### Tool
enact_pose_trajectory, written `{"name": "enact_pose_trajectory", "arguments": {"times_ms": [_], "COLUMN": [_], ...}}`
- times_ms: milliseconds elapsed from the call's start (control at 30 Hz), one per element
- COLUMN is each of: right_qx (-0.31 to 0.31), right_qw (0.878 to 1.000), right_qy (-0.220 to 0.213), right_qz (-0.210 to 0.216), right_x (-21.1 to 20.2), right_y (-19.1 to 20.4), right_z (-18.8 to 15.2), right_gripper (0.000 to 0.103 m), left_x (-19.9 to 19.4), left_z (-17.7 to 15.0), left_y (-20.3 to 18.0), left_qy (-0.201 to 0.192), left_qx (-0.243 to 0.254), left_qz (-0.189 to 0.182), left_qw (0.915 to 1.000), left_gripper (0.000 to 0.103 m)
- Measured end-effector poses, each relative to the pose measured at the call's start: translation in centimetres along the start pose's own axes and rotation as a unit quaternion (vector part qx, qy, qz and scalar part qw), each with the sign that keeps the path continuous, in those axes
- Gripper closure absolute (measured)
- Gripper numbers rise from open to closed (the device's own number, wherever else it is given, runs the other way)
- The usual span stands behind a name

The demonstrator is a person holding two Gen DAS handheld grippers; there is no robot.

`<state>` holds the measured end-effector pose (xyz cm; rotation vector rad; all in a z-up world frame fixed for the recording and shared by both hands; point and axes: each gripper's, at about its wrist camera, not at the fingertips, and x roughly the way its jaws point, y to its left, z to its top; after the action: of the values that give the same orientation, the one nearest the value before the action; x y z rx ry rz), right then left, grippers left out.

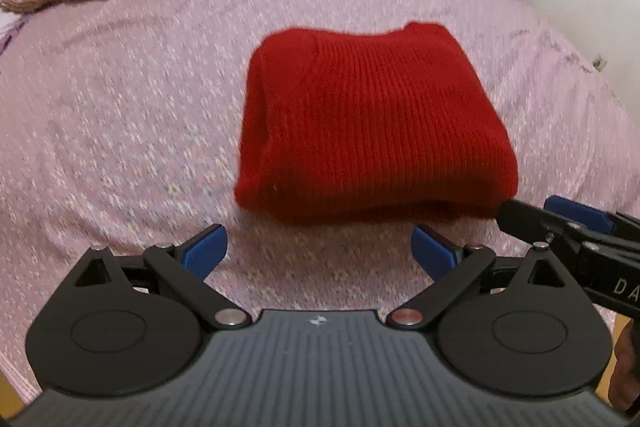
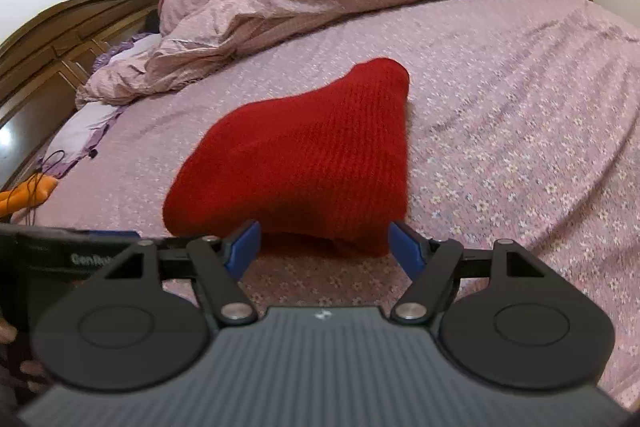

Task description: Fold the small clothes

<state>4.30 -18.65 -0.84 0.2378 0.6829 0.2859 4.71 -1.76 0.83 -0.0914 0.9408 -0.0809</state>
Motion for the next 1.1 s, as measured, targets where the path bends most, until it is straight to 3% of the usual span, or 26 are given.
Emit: {"name": "enact_pose_trajectory", "arguments": {"times_ms": [433,1100], "right_qx": [0.012,0.017], "right_qw": [0.999,0.999], "right_qy": [0.038,0.047], "right_qz": [-0.012,-0.014], "right_x": [1.5,1.9], "right_y": [-0.3,-0.6], "right_z": [-1.0,-1.0], "right_gripper": [0.030,0.030], "left_x": [1.7,1.9], "left_z": [-0.6,-0.7], "left_y": [0.0,0.1], "left_qy": [0.032,0.034], "left_qx": [-0.004,-0.001], "left_qz": [0.003,0.007], "left_qw": [0.9995,0.9994], "left_gripper": [0.003,0.003]}}
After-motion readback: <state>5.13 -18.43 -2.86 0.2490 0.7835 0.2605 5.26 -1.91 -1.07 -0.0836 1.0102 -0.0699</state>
